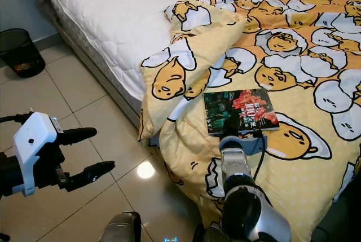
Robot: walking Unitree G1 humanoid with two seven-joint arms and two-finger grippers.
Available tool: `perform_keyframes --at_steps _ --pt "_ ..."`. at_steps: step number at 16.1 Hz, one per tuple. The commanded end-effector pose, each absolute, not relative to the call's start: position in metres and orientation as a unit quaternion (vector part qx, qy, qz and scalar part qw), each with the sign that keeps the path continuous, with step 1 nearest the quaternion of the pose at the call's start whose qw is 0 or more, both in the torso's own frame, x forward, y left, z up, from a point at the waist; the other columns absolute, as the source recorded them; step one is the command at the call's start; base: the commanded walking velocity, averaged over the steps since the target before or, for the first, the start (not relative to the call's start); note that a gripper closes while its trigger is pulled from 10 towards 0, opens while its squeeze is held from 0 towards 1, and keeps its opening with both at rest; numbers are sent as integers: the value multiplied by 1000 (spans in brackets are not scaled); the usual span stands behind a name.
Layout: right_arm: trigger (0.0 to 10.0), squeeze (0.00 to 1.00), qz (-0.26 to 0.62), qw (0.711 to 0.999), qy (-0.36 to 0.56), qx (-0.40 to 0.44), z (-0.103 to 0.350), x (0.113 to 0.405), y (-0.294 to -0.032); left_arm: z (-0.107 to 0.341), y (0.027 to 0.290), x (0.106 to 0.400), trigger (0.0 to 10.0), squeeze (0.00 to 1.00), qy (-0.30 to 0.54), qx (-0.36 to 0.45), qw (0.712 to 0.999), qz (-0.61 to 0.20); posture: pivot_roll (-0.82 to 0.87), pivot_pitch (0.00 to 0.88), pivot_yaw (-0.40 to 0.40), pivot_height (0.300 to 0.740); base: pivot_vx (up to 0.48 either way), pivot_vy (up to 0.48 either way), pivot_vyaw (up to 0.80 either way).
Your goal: Clean up the room
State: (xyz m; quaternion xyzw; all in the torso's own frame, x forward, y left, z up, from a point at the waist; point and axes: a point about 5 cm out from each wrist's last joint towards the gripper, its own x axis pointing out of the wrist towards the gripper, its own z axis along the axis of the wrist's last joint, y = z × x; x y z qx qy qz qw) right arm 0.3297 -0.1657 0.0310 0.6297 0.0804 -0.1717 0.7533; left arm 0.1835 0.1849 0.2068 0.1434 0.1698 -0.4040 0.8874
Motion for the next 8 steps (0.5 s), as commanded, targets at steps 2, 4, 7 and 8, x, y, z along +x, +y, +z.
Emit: perform_keyframes --at_steps 2,4,7,8 --pt "5412 0 -144 739 54 655 46 342 -156 208 185 184 10000 1000 171 147 885 -408 500 189 26 740 0 0 0" --pt "3098 0 -145 739 53 656 50 345 -157 207 184 183 10000 1000 171 147 884 -408 496 186 23 740 0 0 0" --pt "824 0 -150 728 39 668 52 347 -159 206 183 184 10000 1000 170 146 885 -408 497 183 20 740 0 0 0" --pt "0 0 -151 727 39 669 52 347 -160 206 183 184 10000 1000 170 145 885 -407 495 183 19 740 0 0 0"
